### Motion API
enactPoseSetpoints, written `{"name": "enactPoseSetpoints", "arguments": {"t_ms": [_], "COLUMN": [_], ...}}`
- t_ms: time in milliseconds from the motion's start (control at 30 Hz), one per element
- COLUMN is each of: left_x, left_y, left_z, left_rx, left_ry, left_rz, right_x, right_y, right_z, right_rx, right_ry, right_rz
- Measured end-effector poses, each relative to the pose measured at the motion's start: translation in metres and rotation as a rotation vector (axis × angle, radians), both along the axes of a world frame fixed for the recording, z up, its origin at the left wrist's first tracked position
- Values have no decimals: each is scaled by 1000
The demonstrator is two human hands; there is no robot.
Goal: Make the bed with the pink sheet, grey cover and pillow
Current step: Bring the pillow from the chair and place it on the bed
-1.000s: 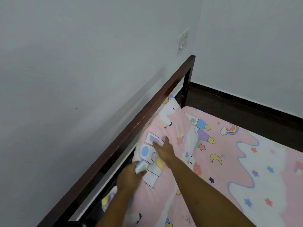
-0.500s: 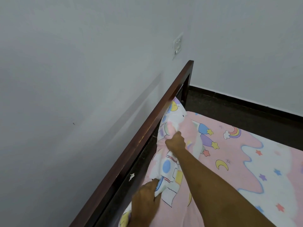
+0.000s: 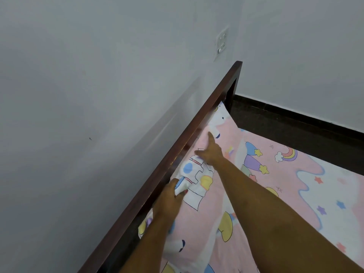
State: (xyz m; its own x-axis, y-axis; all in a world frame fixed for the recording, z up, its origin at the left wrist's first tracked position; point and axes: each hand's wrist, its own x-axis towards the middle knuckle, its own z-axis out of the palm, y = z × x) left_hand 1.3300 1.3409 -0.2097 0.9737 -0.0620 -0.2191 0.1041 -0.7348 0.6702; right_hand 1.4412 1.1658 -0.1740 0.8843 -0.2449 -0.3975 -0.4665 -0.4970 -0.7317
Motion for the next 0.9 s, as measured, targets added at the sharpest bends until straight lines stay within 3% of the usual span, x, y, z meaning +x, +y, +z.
{"name": "enactPoseSetpoints", "arguments": {"t_ms": [133, 300, 400, 600, 900], "left_x": [1, -5, -14, -32, -73], "left_y": [6, 5, 4, -6, -23], "left_z": [1, 5, 8, 21, 29], "left_rx": [-209, -204, -56, 503, 666], "left_ry": [172, 204, 149, -106, -247], "left_rz": [71, 146, 162, 178, -8], "right_x": [-10, -26, -41, -75, -138], "right_y": [17, 34, 34, 23, -5], "right_z": [-12, -15, -26, -39, -30], "right_rx": [-114, -335, -356, -310, -255], "right_ry": [-64, -95, -113, -79, 25], "right_rz": [102, 243, 326, 468, 525]}}
